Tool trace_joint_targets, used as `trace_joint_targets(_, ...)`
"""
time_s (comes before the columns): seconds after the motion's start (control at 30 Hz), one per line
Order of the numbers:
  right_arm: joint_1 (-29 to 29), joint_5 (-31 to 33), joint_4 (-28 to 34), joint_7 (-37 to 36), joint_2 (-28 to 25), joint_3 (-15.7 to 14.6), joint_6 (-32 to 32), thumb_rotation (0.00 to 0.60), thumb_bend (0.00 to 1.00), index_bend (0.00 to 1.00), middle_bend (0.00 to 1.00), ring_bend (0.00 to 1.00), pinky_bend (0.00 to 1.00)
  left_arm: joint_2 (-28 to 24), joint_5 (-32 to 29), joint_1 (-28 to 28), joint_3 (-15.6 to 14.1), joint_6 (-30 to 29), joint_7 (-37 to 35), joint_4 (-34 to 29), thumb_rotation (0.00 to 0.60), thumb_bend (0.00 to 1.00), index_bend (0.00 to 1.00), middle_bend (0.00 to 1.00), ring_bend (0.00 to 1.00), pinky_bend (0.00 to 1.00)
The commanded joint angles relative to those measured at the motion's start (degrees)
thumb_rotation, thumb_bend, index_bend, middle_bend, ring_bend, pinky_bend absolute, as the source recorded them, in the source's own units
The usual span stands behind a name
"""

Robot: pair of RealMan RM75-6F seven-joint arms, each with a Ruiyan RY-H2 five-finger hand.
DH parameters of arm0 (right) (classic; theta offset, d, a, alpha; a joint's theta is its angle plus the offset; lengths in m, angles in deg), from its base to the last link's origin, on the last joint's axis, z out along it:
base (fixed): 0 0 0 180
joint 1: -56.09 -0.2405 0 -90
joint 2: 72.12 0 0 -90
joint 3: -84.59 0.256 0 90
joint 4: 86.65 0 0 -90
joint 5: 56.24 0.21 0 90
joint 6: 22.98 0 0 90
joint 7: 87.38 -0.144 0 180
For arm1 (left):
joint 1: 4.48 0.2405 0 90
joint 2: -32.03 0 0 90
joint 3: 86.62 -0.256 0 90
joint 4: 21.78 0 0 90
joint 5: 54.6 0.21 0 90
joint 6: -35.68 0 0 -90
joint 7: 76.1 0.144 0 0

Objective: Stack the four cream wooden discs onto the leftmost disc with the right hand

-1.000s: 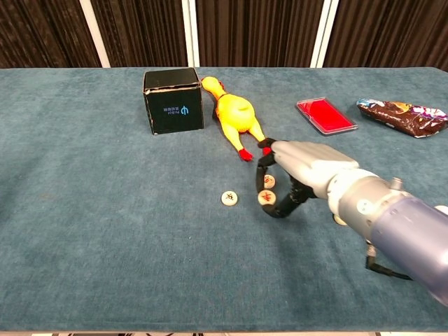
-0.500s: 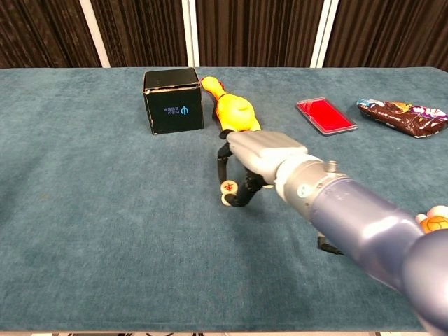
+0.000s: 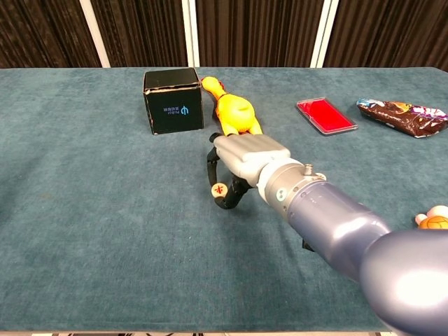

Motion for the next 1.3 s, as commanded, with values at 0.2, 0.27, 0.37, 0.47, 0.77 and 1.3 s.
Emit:
trace_joint_targets(0.2, 0.21, 2.16, 2.8, 0.0, -1.61, -0.58, 0.25, 0.6, 0.4, 0.53, 0.0, 0.0, 0.0, 0.04, 0.17, 0.05, -0.07, -0.18, 0.25, -0.08, 0.6, 0.17, 0.11, 0.0, 0.0, 0.08)
trace_joint_targets(0.27, 0.05, 2.21, 2.87, -0.04, -1.65, -0.83, 0.22, 0.6, 0.4, 0.53, 0.0, 0.0, 0.0, 0.05, 0.2, 0.09, -0.06, -0.31, 0.29, -0.08, 0.6, 0.17, 0.11, 0.0, 0.0, 0.08)
trace_joint_targets(0.37, -0.15, 2.33, 2.7, -0.31, -1.58, -0.9, 0.1, 0.6, 0.4, 0.53, 0.0, 0.0, 0.0, 0.01, 0.11, 0.09, -0.04, -0.25, 0.24, -0.07, 0.6, 0.17, 0.11, 0.0, 0.0, 0.08)
trace_joint_targets(0.47, -0.34, 2.46, 2.2, -0.5, -1.67, -0.83, -0.07, 0.6, 0.4, 0.53, 0.0, 0.0, 0.0, 0.01, 0.14, 0.03, 0.0, -0.22, 0.21, 0.02, 0.6, 0.17, 0.12, 0.0, 0.0, 0.08)
trace_joint_targets(0.77, -0.37, 3.73, 2.6, -0.73, -2.89, -1.43, 0.13, 0.6, 0.4, 0.53, 0.0, 0.0, 0.0, 0.07, 0.1, 0.02, -0.05, -0.18, 0.43, 0.09, 0.6, 0.17, 0.11, 0.0, 0.0, 0.08)
trace_joint_targets(1.3, -1.21, 4.99, 2.04, -1.0, -2.8, -1.81, -0.21, 0.6, 0.4, 0.49, 0.0, 0.0, 0.0, 0.03, 0.06, -0.01, -0.08, -0.08, 0.48, 0.14, 0.6, 0.17, 0.12, 0.0, 0.0, 0.08)
